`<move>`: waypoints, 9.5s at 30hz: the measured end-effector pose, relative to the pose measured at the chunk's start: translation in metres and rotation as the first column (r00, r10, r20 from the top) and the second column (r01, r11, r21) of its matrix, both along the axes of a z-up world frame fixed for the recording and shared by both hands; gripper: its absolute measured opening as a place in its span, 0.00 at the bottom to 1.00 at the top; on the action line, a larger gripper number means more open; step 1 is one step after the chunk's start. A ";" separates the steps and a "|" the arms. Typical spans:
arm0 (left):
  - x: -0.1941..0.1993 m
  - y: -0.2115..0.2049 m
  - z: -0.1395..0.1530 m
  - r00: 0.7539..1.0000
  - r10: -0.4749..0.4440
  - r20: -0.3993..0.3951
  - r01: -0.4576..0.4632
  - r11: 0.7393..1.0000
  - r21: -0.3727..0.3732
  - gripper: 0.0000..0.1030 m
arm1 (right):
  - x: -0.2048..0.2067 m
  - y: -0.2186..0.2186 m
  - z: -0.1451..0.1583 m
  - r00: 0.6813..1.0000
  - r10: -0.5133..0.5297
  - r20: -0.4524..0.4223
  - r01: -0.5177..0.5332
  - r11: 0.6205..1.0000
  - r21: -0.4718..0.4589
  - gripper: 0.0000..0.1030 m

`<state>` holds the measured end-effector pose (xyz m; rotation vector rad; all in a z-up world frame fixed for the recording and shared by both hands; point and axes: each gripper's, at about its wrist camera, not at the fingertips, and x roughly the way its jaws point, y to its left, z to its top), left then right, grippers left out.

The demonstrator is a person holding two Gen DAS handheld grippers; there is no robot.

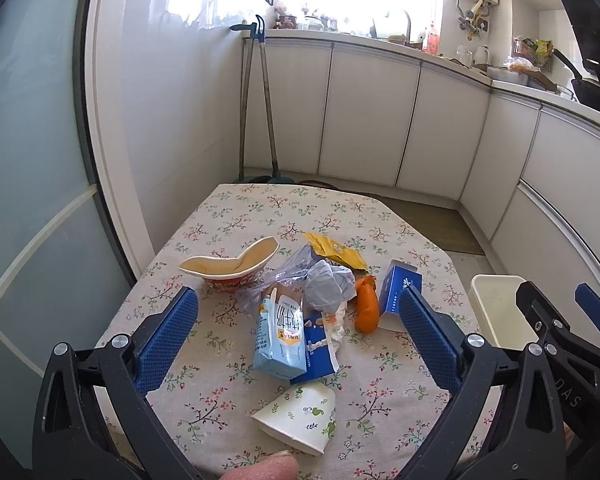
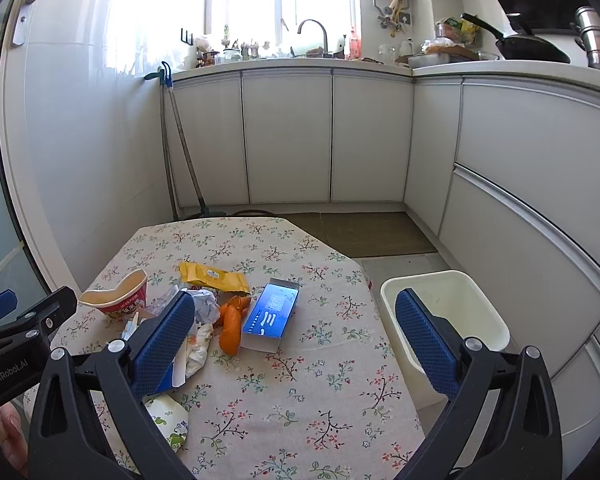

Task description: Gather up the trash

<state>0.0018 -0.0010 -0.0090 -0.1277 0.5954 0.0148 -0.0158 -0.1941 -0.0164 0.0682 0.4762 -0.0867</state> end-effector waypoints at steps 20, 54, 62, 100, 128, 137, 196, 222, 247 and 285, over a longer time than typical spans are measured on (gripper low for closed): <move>0.021 0.019 0.003 0.999 0.031 -0.040 -0.034 0.997 -0.076 0.93 | 0.016 0.001 0.006 1.000 -0.001 -0.019 0.001 1.000 -0.005 0.95; 0.212 0.053 -0.098 0.872 -0.048 -0.487 0.196 0.946 0.258 0.93 | 0.151 0.000 -0.041 0.923 0.097 -0.373 -0.038 0.986 0.161 0.95; 0.225 0.053 -0.118 0.854 -0.004 -0.521 0.202 0.924 0.324 0.66 | 0.169 0.013 -0.057 0.908 0.127 -0.398 -0.094 0.990 0.102 0.95; 0.177 0.115 -0.034 0.939 0.021 -0.344 -0.012 1.000 0.028 0.26 | 0.319 0.127 -0.138 0.609 0.559 -0.562 -0.534 0.814 0.231 0.33; 0.145 0.105 0.003 0.979 0.000 -0.203 -0.032 0.987 -0.155 0.26 | 0.215 0.088 -0.029 0.826 0.496 -0.268 -0.439 0.864 0.245 0.09; 0.119 0.076 0.023 0.996 -0.053 -0.074 0.037 0.979 -0.201 0.26 | 0.149 0.056 0.013 0.901 0.416 -0.122 -0.378 0.891 0.250 0.10; 0.138 -0.274 -0.050 0.782 -0.605 -0.150 0.578 0.794 -0.188 0.26 | 0.062 -0.318 -0.020 0.799 -0.537 -0.269 0.600 0.734 0.318 0.88; 0.155 -0.342 -0.072 0.756 -0.606 -0.248 0.584 0.795 -0.165 0.81 | 0.030 -0.354 -0.015 0.748 -0.610 -0.262 0.663 0.669 0.336 0.89; 0.111 -0.158 -0.040 0.966 -0.207 -0.156 0.215 0.976 0.042 0.93 | 0.055 -0.154 -0.008 0.932 -0.345 -0.107 0.338 0.938 -0.081 0.94; 0.108 0.034 -0.058 0.953 0.087 -0.290 -0.065 0.994 0.086 0.93 | 0.125 0.046 -0.027 0.983 0.032 -0.178 -0.064 0.983 -0.173 0.94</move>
